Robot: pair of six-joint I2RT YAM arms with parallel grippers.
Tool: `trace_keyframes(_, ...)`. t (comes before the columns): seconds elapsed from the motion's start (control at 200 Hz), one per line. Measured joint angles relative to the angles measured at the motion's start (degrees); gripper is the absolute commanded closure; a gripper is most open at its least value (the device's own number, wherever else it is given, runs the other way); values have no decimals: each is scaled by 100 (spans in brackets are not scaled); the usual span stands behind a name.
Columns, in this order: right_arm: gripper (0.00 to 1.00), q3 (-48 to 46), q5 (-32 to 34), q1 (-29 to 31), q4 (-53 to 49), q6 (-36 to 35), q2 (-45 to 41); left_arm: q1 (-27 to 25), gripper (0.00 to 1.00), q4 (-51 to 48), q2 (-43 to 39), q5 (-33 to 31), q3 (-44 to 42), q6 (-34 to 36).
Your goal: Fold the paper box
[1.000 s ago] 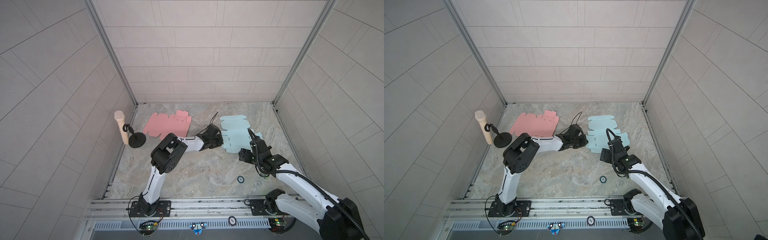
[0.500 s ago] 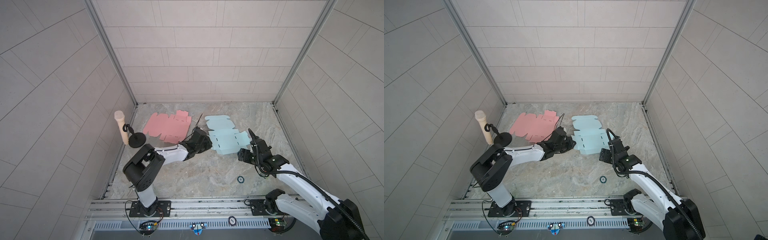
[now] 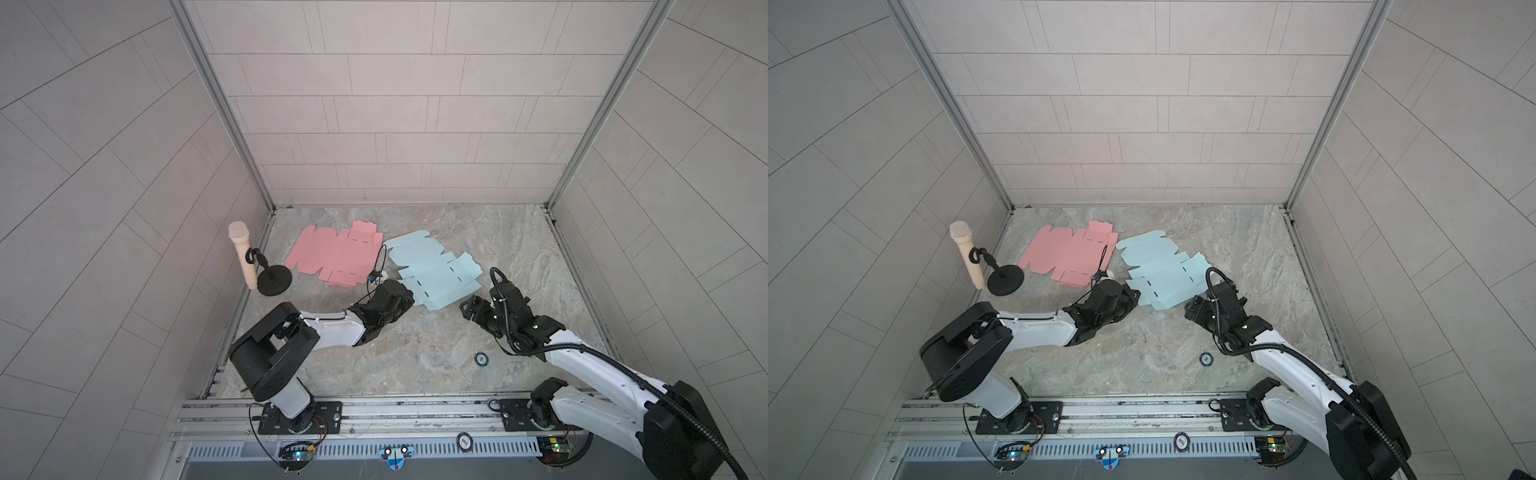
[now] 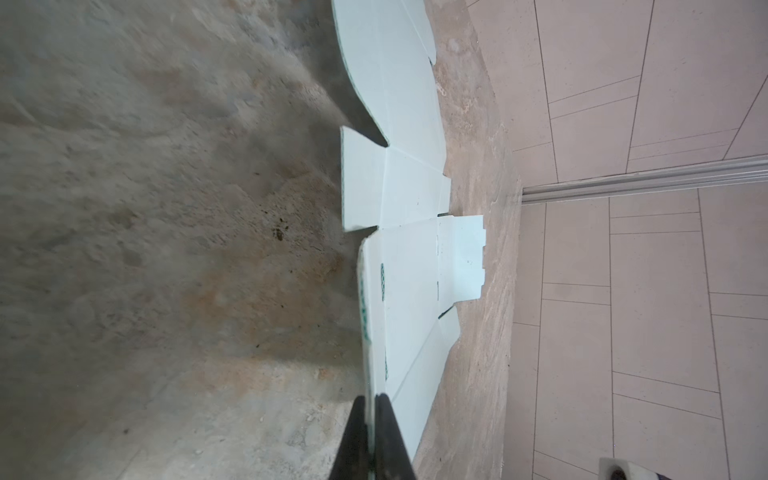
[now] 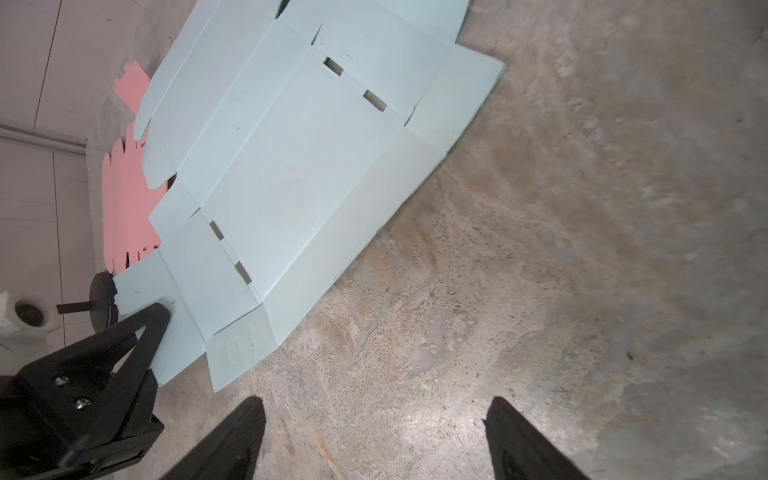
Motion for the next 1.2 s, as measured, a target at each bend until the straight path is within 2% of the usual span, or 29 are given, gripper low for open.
trace_keyframes(0.225, 22, -321, 479, 11, 439, 531, 271, -319, 100, 304, 4, -57, -160, -240)
trace_keyframes(0.681, 31, -675, 651, 9, 1384, 1178, 798, -743, 99, 649, 76, -155, -354, -518)
trace_keyframes(0.851, 38, -730, 678, 9, 1628, 1287, 975, -951, 98, 789, 76, -186, -382, -601)
trace_keyframes(1.056, 55, -776, 802, 9, 1637, 1333, 962, -1023, 97, 846, 79, -214, -498, -647)
trace_keyframes(1.201, 59, -844, 922, 4, 1593, 1368, 887, -1036, 96, 870, 81, -223, -516, -645)
